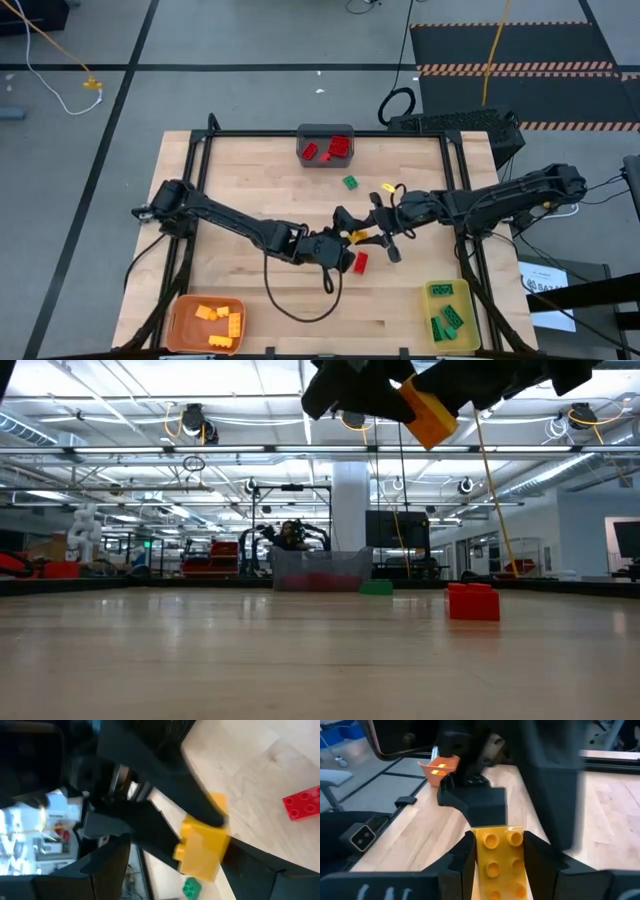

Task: Sort & place blocks by color
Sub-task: Put the yellow game piece into the orange bin

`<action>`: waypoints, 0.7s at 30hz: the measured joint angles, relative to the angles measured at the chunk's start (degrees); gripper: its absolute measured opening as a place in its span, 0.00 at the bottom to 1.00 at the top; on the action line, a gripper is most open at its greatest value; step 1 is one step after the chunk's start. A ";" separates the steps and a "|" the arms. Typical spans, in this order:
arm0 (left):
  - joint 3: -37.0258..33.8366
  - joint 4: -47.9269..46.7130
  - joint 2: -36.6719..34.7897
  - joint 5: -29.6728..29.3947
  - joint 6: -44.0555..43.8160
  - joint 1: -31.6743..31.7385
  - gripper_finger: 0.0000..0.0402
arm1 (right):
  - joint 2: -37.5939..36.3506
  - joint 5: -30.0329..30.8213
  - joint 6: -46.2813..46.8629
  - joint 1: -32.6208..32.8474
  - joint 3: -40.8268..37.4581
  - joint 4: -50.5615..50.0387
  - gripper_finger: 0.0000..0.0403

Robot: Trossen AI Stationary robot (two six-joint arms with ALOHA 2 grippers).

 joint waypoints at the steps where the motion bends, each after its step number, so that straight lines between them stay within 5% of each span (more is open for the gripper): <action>1: 0.00 -0.21 0.00 0.29 -0.56 0.14 0.73 | 0.45 0.17 -0.03 0.00 0.01 0.23 0.29; 15: 0.00 -2.53 -0.20 1.60 -3.24 -0.65 0.52 | 1.57 -3.21 1.69 -0.93 -0.09 3.11 0.29; 21: -0.02 -2.51 -0.20 1.23 -1.55 -1.11 0.53 | 1.56 -3.22 4.61 -1.89 -0.09 2.99 0.29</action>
